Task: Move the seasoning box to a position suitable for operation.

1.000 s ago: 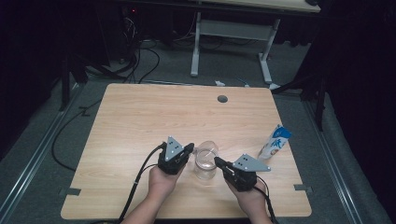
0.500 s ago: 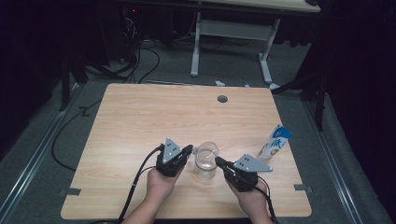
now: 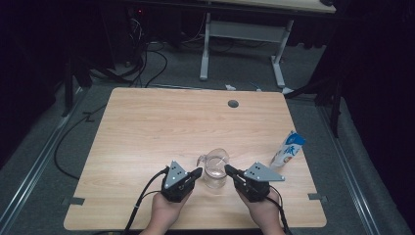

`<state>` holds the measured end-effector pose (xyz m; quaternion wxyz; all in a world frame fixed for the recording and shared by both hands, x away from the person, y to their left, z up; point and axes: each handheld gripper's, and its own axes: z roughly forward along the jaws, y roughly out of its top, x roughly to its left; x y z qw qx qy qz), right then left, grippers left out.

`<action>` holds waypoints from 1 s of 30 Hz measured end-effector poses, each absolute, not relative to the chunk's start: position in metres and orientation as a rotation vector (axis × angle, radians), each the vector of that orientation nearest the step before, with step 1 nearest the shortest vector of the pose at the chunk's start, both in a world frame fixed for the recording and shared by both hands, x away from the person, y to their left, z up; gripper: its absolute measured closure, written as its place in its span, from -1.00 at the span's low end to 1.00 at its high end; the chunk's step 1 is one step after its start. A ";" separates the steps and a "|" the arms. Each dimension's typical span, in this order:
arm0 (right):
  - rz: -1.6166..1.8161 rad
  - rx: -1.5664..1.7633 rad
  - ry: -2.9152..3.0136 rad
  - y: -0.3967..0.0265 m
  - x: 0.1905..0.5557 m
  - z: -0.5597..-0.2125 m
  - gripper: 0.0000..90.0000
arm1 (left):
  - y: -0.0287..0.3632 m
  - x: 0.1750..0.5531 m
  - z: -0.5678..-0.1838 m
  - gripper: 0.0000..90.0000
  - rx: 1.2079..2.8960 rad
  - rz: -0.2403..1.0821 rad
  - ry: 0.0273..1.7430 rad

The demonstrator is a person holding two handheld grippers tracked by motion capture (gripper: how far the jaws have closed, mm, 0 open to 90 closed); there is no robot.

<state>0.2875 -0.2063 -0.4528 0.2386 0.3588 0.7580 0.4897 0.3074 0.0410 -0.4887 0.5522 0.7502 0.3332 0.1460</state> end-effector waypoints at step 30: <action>1.329 1.022 2.107 -0.210 0.296 -0.469 0.99 | 0.027 0.305 -0.482 1.00 1.732 0.319 0.771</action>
